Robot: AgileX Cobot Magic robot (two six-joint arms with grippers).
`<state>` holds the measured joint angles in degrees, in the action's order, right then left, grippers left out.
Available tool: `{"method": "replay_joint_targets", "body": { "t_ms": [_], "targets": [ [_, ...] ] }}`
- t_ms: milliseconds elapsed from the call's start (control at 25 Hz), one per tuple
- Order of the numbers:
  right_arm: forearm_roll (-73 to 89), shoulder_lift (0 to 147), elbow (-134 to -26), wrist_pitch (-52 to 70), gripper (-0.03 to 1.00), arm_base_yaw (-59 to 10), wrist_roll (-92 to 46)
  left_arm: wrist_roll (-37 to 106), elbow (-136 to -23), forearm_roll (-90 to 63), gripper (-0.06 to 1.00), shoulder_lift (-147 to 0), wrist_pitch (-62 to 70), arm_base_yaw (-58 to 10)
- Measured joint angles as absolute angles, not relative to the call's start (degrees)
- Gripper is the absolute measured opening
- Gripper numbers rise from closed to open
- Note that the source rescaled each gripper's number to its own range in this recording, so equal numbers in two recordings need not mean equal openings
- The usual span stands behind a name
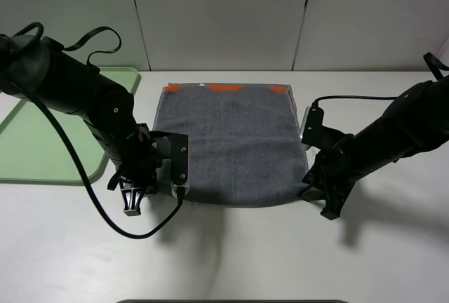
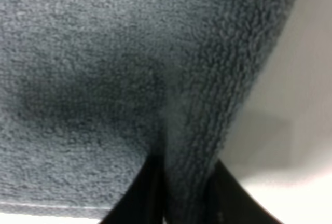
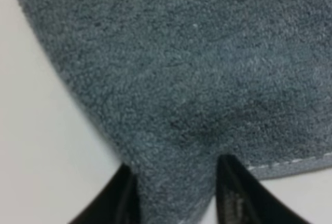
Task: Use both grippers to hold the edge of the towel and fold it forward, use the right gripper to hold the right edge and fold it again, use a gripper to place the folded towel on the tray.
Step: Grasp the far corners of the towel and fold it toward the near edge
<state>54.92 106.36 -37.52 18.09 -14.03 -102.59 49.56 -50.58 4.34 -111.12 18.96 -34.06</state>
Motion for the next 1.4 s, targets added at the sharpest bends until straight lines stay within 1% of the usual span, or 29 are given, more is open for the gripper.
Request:
{"method": "replay_joint_targets", "body": {
  "t_ms": [120,320,960,1200,1400],
  "targets": [
    [54.9,106.4,-37.5,18.1,0.23,-14.0,-102.6,49.6,-50.6,4.3,0.02,-111.1,18.9,-34.1],
    [54.9,106.4,-37.5,18.1,0.01,-14.0,-102.4,49.4,-50.6,4.3,0.01,-111.1,18.9,-34.1],
    [54.9,106.1,-37.5,18.0,0.0,-14.0,-99.4,48.2,-50.6,4.3,0.01,-111.1,20.1,-34.1],
    [54.5,102.1,-37.4,18.1,0.0,-14.0,-97.3,46.6,-50.8,4.3,0.0,-110.9,21.8,-34.3],
    [54.2,99.1,-37.4,19.9,0.0,-14.0,-95.9,44.4,-50.6,4.4,0.0,-107.0,23.6,-35.9]
  ]
}}
